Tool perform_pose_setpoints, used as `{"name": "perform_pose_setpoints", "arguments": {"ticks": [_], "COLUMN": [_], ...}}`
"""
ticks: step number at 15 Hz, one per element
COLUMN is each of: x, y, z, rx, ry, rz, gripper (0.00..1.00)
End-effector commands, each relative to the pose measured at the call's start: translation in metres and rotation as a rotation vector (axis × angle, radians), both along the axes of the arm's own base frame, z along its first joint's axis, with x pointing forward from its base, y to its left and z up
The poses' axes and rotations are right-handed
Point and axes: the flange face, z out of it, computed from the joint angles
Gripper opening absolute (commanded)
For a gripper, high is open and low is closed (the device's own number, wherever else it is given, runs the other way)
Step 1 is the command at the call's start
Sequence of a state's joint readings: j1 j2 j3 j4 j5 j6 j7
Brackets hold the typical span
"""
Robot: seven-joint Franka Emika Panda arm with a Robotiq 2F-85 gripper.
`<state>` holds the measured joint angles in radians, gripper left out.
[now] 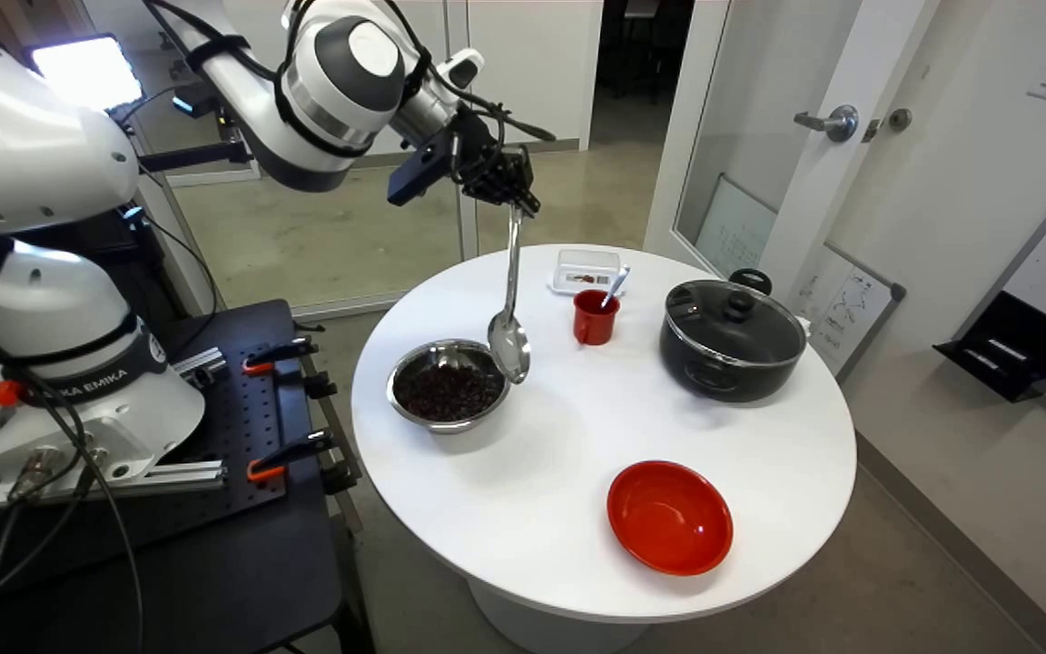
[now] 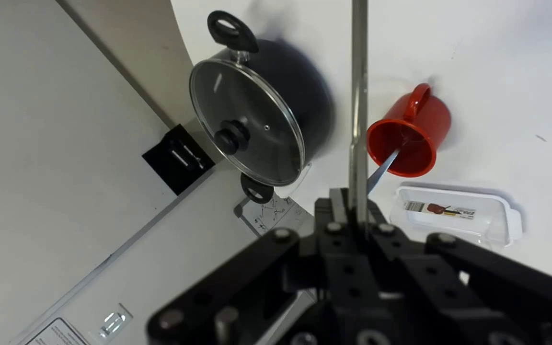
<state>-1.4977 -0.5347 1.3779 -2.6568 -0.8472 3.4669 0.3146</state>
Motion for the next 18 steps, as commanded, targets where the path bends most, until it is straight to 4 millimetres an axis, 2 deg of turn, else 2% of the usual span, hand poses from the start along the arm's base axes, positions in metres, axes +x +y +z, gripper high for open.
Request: {"name": "perform_pose_setpoints", "arguments": {"ticks": [1,6,9,12,15,18], "x": [0.024,0.038,0.039,0.041,0.040,0.031], "y": [0.010,0.015,0.009,0.003,-0.009,-0.028], "z": [0.012,0.020,0.013,0.015,0.016,0.010], "rx": [-0.087,-0.118,-0.124,-0.035,0.022,0.044], "ry": [-0.031,-0.041,-0.006,0.007,0.010,0.029], "rz": [0.066,0.121,0.167,0.235,0.277,0.300], "gripper": [0.01,0.01,0.01,0.01,0.01,0.01]}}
